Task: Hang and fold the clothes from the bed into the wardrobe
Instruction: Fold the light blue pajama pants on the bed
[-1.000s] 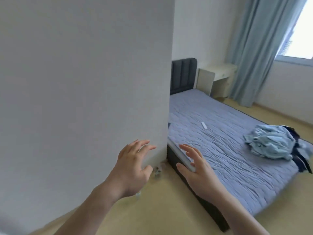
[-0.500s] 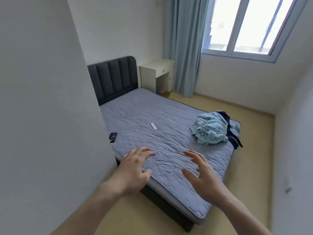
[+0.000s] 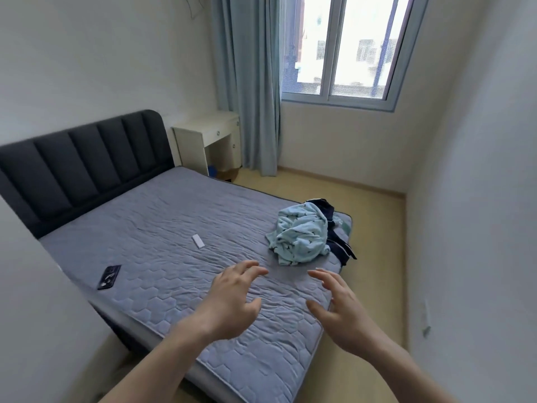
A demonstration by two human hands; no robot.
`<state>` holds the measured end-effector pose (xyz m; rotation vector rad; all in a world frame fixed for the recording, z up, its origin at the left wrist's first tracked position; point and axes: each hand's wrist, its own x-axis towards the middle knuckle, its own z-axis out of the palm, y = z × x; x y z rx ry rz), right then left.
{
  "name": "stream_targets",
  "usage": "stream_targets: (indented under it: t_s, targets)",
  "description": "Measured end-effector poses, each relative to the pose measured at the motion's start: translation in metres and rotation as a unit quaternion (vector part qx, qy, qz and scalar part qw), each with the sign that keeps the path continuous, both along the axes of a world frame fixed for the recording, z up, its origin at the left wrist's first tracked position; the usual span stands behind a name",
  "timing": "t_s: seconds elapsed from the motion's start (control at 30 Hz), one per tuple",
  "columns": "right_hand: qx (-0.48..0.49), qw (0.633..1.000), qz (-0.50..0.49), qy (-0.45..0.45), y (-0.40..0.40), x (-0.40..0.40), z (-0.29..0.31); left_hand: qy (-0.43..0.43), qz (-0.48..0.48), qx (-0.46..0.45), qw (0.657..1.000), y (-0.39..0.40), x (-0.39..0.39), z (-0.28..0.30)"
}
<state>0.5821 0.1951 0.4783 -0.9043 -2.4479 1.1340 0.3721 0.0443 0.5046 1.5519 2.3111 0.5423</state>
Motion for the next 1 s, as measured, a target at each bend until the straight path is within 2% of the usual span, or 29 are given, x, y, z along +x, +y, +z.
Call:
stream_targets:
  t_s: [0.2,0.37,0.67,1.0]
  targets:
    - [0.006,0.998,0.050,-0.026,0.109,0.006,0.007,-0.022,0.044,0.016,0.999,0.085,0.027,-0.004]
    - [-0.004,0.997,0.079,-0.026,0.175,-0.013,0.003,-0.029,0.086,0.005,0.996,0.127,0.017,-0.014]
    - [-0.036,0.992,0.100,-0.068,0.304,-0.065,-0.044,-0.054,0.143,-0.022,0.988,0.233,-0.054,-0.071]
    - [-0.077,0.985,0.035,-0.148,0.468,-0.129,-0.109,-0.132,0.138,-0.085,0.978,0.405,-0.150,-0.146]
